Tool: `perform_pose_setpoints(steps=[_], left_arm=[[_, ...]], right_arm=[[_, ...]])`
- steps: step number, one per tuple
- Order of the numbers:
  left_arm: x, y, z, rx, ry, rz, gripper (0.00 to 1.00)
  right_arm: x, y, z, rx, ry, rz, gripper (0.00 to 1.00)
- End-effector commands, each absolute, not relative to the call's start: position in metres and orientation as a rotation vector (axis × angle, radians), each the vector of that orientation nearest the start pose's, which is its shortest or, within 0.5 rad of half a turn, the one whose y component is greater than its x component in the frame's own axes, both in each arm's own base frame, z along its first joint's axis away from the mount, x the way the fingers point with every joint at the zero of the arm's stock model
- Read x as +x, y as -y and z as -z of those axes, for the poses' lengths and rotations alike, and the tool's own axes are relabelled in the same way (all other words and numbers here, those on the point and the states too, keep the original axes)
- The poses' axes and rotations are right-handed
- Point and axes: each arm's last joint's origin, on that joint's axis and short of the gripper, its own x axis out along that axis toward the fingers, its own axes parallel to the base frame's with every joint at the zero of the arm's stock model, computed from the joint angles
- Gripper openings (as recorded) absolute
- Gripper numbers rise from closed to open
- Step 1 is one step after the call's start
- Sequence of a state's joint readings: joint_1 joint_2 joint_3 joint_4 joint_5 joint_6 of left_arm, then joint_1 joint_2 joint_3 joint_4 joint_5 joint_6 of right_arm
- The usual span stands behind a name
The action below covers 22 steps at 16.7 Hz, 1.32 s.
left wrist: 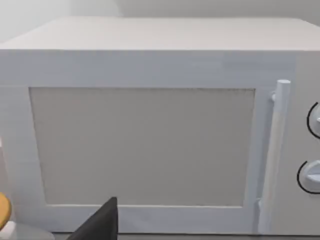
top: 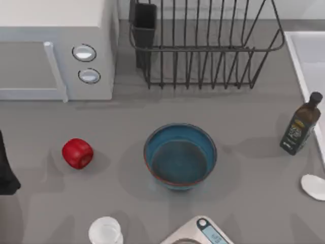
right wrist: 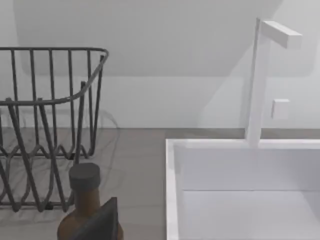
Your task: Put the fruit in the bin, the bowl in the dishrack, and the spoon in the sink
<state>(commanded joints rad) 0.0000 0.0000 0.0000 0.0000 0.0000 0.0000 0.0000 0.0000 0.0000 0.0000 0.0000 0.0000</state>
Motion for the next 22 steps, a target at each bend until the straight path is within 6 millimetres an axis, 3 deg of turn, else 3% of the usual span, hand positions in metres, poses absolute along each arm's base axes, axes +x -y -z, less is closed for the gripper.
perform_pose_setpoints(steps=[5,8,11,16,19,22], left_arm=[[0.106,0.003,-0.17,0.019,-0.052,0.017,1.0],[0.112,0.007,-0.193,0.06,-0.181,0.053,1.0],[0.13,0.013,-0.221,0.117,-0.379,0.106,1.0],[0.199,0.037,-0.25,0.248,-0.791,0.238,1.0],[0.249,0.061,-0.243,0.339,-1.039,0.331,1.0],[0.291,0.086,-0.222,0.429,-1.252,0.417,1.0]], right_arm=[[0.106,0.001,-0.16,0.0,0.0,0.0,1.0],[0.106,0.001,-0.16,0.0,0.0,0.0,1.0],[0.106,0.001,-0.16,0.0,0.0,0.0,1.0],[0.106,0.001,-0.16,0.0,0.0,0.0,1.0],[0.106,0.001,-0.16,0.0,0.0,0.0,1.0],[0.106,0.001,-0.16,0.0,0.0,0.0,1.0]])
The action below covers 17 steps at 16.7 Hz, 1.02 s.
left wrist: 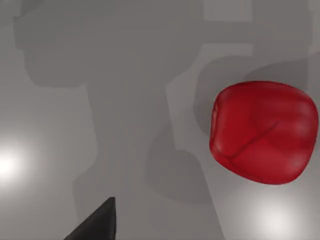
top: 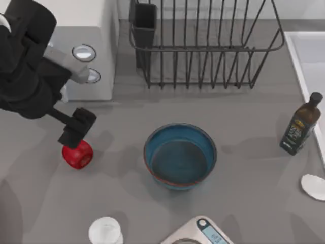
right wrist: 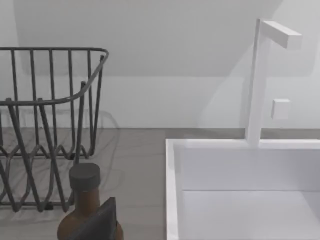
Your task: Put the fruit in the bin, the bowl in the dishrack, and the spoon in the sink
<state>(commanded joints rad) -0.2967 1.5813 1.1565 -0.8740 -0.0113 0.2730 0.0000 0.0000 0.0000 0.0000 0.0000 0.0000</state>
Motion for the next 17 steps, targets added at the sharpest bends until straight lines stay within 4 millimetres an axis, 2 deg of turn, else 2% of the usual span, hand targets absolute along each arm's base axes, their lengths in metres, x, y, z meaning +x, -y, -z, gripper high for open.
perform_pose_setpoints(steps=[3,6,13,17], left_arm=[[0.318,0.107,-0.199,0.504,-1.416,0.48,1.0],[0.332,0.119,-0.183,0.552,-1.514,0.513,1.0],[0.335,0.12,-0.178,0.561,-1.539,0.517,1.0],[0.336,0.12,-0.148,0.565,-1.537,0.52,1.0]], right_arm=[[0.106,0.001,-0.16,0.0,0.0,0.0,1.0],[0.106,0.001,-0.16,0.0,0.0,0.0,1.0],[0.106,0.001,-0.16,0.0,0.0,0.0,1.0],[0.106,0.001,-0.16,0.0,0.0,0.0,1.0]])
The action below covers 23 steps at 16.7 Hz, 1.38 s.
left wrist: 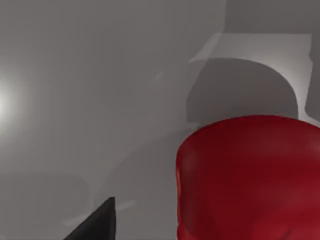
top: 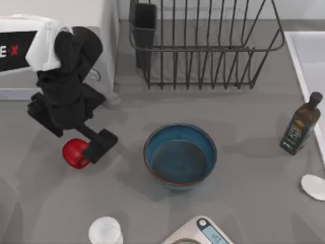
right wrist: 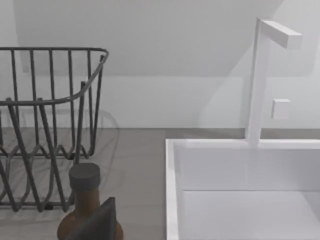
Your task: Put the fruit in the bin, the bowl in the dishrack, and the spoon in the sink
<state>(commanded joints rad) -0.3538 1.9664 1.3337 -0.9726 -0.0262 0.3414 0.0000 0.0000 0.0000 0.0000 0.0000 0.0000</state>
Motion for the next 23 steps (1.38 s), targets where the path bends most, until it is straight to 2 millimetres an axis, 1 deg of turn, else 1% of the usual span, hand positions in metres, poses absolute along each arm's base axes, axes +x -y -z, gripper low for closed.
perform_pose_setpoints(steps=[2,4,5,8,21,22,23], left_arm=[[0.336,0.12,-0.127,0.564,-1.53,0.52,1.0],[0.334,0.119,-0.112,0.565,-1.536,0.52,1.0],[0.334,0.119,-0.109,0.565,-1.539,0.521,1.0],[0.334,0.119,-0.109,0.565,-1.539,0.521,1.0],[0.334,0.119,-0.109,0.565,-1.539,0.521,0.02],[0.334,0.119,-0.109,0.565,-1.539,0.521,0.0],[0.334,0.119,-0.109,0.565,-1.539,0.521,0.0]], right_arm=[[0.106,0.001,-0.16,0.0,0.0,0.0,1.0],[0.106,0.001,-0.16,0.0,0.0,0.0,1.0],[0.106,0.001,-0.16,0.0,0.0,0.0,1.0],[0.106,0.001,-0.16,0.0,0.0,0.0,1.0],[0.106,0.001,-0.16,0.0,0.0,0.0,1.0],[0.106,0.001,-0.16,0.0,0.0,0.0,1.0],[0.106,0.001,-0.16,0.0,0.0,0.0,1.0]])
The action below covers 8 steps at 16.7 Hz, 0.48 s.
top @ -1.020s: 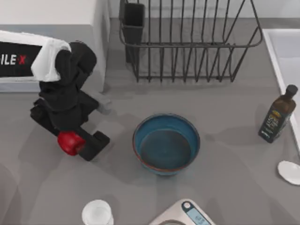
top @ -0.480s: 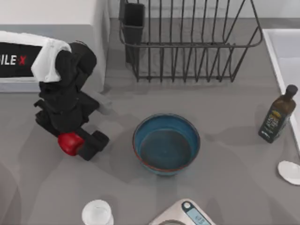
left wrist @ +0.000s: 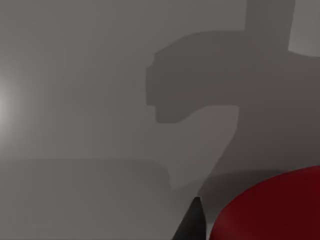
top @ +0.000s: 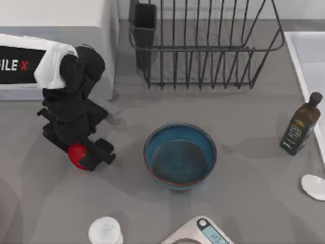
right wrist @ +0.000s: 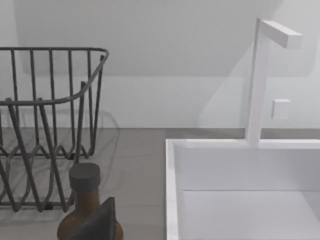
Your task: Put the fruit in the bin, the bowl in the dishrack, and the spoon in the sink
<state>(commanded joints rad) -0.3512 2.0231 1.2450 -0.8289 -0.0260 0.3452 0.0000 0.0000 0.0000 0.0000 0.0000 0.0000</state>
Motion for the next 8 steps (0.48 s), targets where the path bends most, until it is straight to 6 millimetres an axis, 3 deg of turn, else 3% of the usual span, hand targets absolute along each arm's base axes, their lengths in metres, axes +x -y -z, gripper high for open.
perform_pose_setpoints(steps=[8], left_arm=[[0.3327,0.1204,-0.1143,0.548,-1.533,0.531,0.0]], right_arm=[[0.1057,0.0012,-0.16,0.0,0.0,0.0,1.0]])
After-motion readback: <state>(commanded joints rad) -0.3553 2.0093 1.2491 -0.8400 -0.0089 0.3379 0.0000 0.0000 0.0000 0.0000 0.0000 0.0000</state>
